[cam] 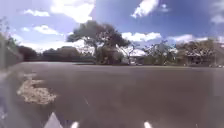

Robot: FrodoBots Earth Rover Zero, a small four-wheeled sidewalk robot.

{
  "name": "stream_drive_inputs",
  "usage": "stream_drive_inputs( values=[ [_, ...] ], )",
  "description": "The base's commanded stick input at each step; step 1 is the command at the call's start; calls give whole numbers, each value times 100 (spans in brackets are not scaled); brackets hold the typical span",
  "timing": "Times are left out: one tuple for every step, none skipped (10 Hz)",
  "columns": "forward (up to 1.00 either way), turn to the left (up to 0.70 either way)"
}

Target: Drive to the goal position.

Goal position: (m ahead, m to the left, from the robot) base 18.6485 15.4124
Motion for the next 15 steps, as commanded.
stream_drive_inputs(
  values=[
    [3, 0],
    [46, 0],
    [90, 0],
    [100, 0],
    [100, 0],
    [100, 0],
    [100, 0],
    [100, 0],
    [100, 40],
    [100, 40],
    [100, 40],
    [100, 40],
    [100, 40],
    [100, 40],
    [100, 40]
  ],
)
